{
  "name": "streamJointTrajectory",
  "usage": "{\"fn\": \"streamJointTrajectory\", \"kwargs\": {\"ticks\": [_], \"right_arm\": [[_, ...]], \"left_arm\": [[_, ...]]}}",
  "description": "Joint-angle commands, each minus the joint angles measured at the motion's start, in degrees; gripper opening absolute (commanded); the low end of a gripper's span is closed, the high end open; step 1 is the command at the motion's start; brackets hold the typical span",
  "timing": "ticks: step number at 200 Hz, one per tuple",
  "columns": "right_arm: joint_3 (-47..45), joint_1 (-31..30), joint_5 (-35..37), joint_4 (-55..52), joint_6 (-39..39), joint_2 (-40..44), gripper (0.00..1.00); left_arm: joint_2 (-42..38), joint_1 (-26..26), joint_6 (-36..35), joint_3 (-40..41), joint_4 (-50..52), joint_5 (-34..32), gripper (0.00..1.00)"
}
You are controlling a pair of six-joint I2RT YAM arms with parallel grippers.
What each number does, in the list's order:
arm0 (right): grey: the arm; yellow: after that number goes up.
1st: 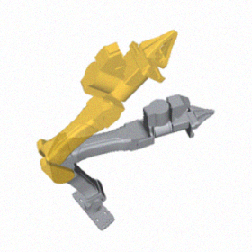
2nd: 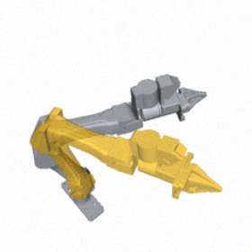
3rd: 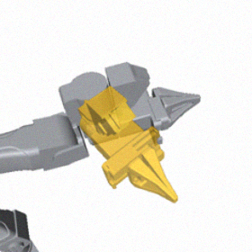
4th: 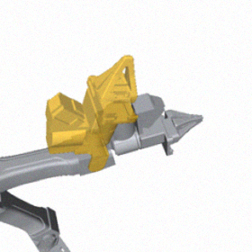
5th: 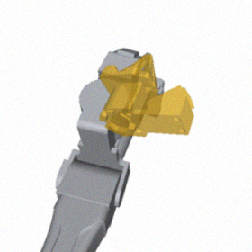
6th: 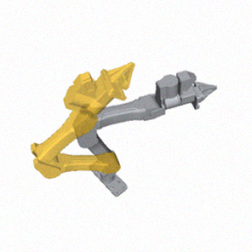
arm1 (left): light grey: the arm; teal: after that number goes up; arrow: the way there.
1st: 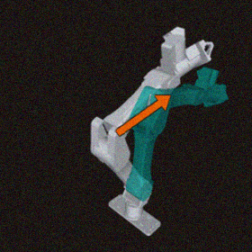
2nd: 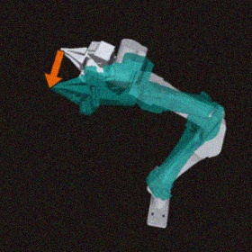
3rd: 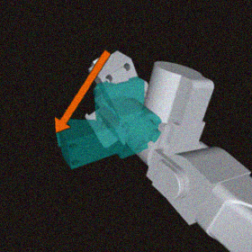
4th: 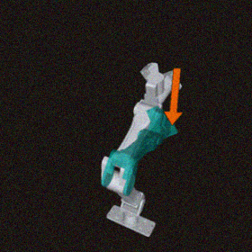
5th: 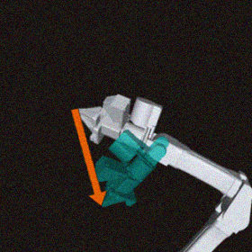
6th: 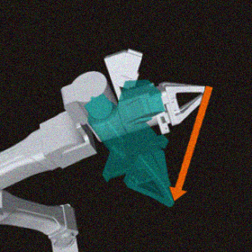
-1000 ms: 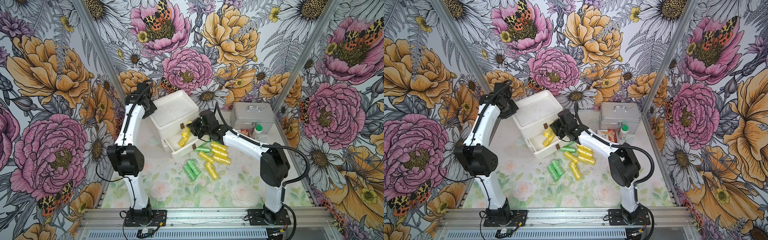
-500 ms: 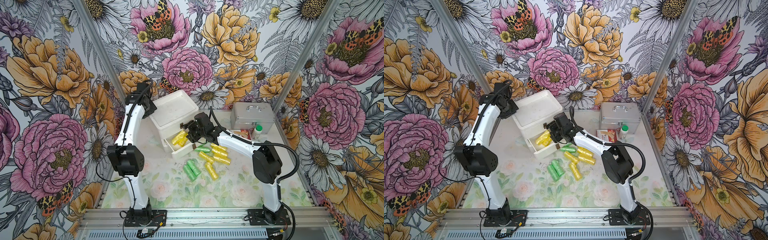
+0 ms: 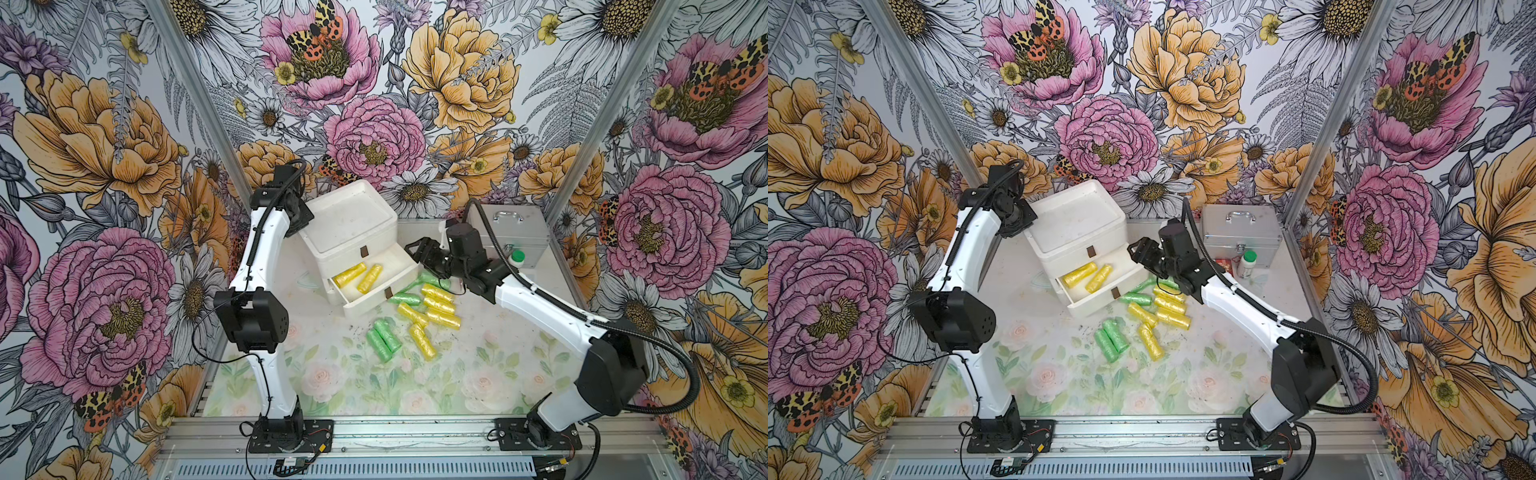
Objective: Sort the rolls of trash bags by color and place them into the drawer
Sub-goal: Pick up the roll of trash bags from the center of the board.
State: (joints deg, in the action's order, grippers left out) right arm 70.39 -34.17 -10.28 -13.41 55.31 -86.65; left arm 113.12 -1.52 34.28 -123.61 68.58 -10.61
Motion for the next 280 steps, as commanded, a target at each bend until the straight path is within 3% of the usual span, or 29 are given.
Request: {"fn": "streamJointTrajectory", "kwargs": {"ticks": [1,23,51,137,183,201,214,280], "right_arm": [[-6.9,-1.5,-0.3,-6.8,-17.9,0.4,0.69],[-12.7,-2.6,-1.3,-8.7,-23.8,-0.4,0.68],[-17.5,-6.5,5.3,-8.7,-27.4,-2.0,0.67],[-18.8,-12.9,10.9,-8.7,-30.3,-6.7,0.62],[-18.2,-14.1,12.4,-8.7,-29.9,-9.2,0.49],[-17.7,-14.3,11.8,-8.8,-29.5,-9.1,0.29],[-17.2,-14.3,11.1,-8.9,-29.1,-7.9,0.21],[-3.4,-11.1,9.4,-17.1,-16.8,1.1,0.19]], "left_arm": [[6.5,-1.9,8.7,2.5,-2.5,19.4,0.00],[6.6,-2.0,8.8,2.4,-2.5,19.3,0.00],[6.6,-2.1,8.8,2.8,-2.5,19.4,0.00],[6.4,-2.4,8.7,4.2,-2.5,19.1,0.00],[6.1,-2.4,8.7,4.1,-2.5,18.8,0.00],[6.1,-2.3,8.7,4.1,-2.5,18.9,0.00],[6.0,-2.4,8.7,4.1,-2.5,18.9,0.00],[6.0,-2.7,8.9,4.1,-2.6,18.9,0.00]]}}
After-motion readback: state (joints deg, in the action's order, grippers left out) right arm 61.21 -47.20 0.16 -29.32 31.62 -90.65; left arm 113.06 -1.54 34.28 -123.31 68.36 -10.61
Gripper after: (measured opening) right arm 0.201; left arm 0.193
